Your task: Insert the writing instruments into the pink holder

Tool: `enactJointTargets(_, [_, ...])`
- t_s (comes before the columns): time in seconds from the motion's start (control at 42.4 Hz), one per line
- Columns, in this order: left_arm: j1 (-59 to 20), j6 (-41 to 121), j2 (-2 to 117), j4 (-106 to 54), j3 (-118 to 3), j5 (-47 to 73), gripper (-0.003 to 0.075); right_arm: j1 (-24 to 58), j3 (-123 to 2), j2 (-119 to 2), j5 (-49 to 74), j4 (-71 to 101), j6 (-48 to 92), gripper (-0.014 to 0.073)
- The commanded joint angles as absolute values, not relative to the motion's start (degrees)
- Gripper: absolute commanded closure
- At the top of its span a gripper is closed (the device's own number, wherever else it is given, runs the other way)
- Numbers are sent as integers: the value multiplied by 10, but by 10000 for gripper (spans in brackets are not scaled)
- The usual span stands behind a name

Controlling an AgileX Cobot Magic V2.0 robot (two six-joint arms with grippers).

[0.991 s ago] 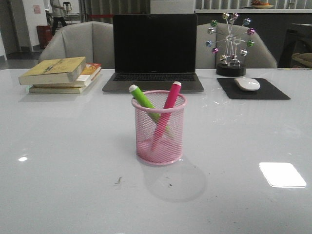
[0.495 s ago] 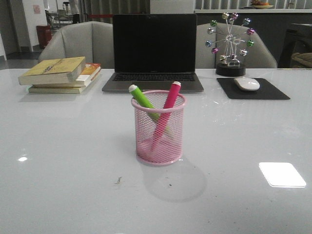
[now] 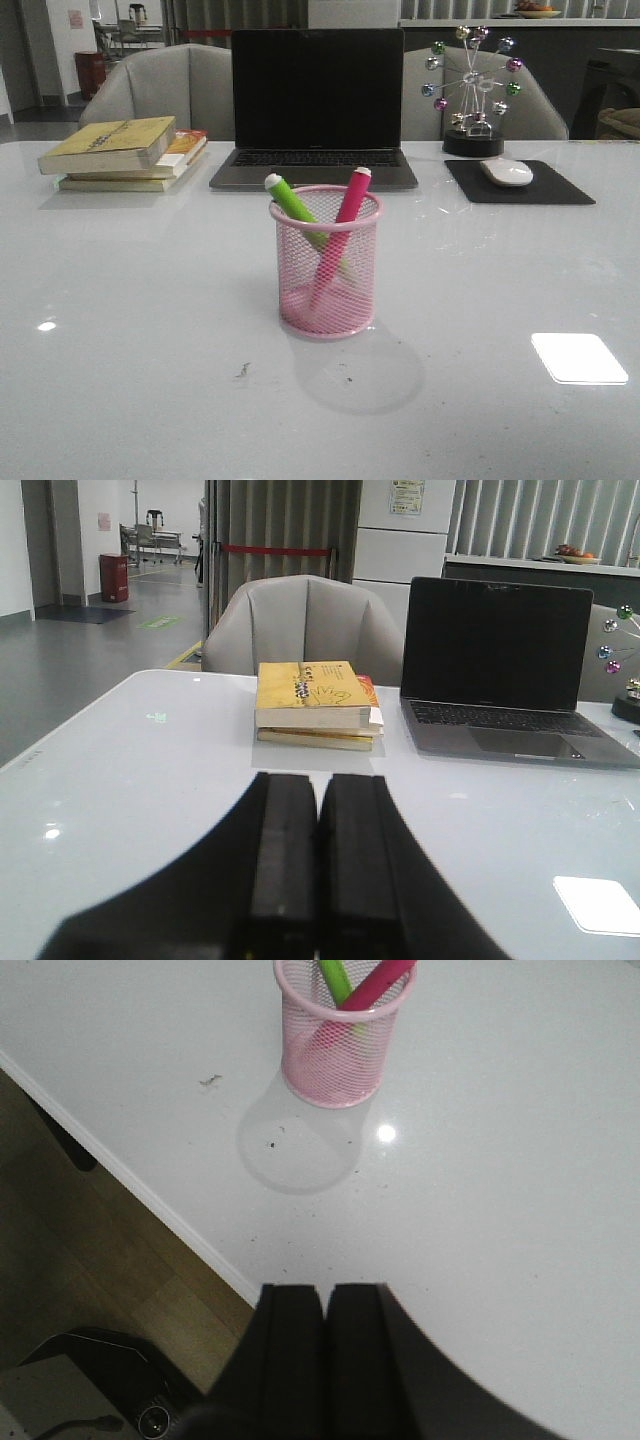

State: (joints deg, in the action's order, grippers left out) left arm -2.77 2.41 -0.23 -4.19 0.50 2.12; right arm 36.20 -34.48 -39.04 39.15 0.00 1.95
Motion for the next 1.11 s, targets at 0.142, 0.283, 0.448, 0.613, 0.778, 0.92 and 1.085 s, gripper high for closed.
enactJointTargets(0.142, [-32,24,-13,-47,5,-32,627,362,-361,-388,355,-6,20,536])
enactJointTargets(0.283, [-32,24,-13,-47,5,-32,627,362,-361,-388,355,-6,20,536])
enactJointTargets(0.448, [-32,24,-13,-47,5,-32,627,362,-361,-388,355,-6,20,536])
enactJointTargets(0.613, [-32,24,-13,-47,5,-32,627,362,-361,-388,355,-6,20,536])
enactJointTargets(0.778, [-32,24,-13,-47,5,-32,627,337,-351,-364,351,-3,20,536])
enactJointTargets(0.92, [-32,24,-13,-47,5,-32,627,257,-304,-300,297,-3,20,536])
enactJointTargets(1.085, [-32,24,-13,-47,5,-32,627,147,-204,-193,159,-3,20,536])
